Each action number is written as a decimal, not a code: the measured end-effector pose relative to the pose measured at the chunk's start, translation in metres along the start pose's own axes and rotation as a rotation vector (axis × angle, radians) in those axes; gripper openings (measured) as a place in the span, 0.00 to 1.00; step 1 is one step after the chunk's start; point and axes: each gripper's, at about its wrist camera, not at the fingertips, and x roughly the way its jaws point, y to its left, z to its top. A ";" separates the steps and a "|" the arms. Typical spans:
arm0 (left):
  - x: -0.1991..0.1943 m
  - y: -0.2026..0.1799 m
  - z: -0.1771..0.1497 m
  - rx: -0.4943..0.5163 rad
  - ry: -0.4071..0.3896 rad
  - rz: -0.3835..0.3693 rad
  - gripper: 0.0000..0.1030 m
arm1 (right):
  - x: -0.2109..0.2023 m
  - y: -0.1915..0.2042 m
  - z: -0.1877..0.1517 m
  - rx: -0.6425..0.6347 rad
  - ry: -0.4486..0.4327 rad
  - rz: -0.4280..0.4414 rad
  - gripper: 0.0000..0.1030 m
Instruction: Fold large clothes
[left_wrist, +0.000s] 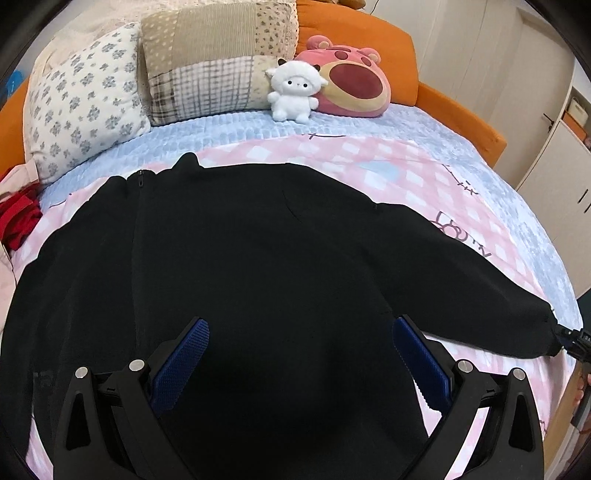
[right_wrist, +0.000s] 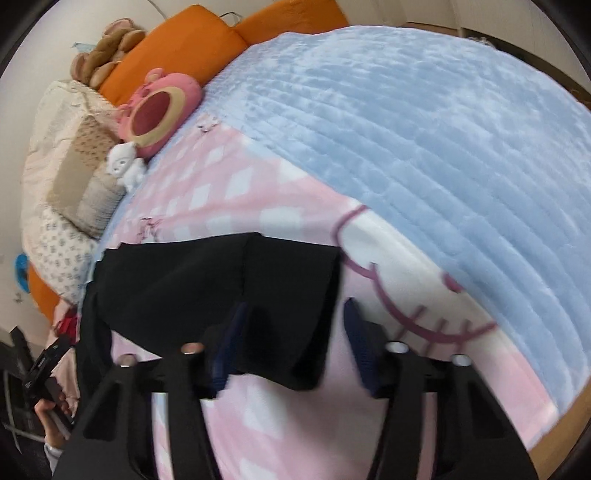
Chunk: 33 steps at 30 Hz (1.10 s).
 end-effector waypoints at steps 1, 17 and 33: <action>0.000 0.001 0.002 0.000 0.000 0.002 0.98 | 0.002 0.004 0.001 -0.018 0.006 0.011 0.21; 0.044 0.039 0.059 -0.231 0.176 -0.306 0.98 | -0.068 0.244 -0.040 -0.479 -0.064 0.536 0.02; 0.105 0.053 0.082 -0.210 0.351 -0.288 0.98 | -0.059 0.398 -0.239 -0.984 0.350 0.895 0.02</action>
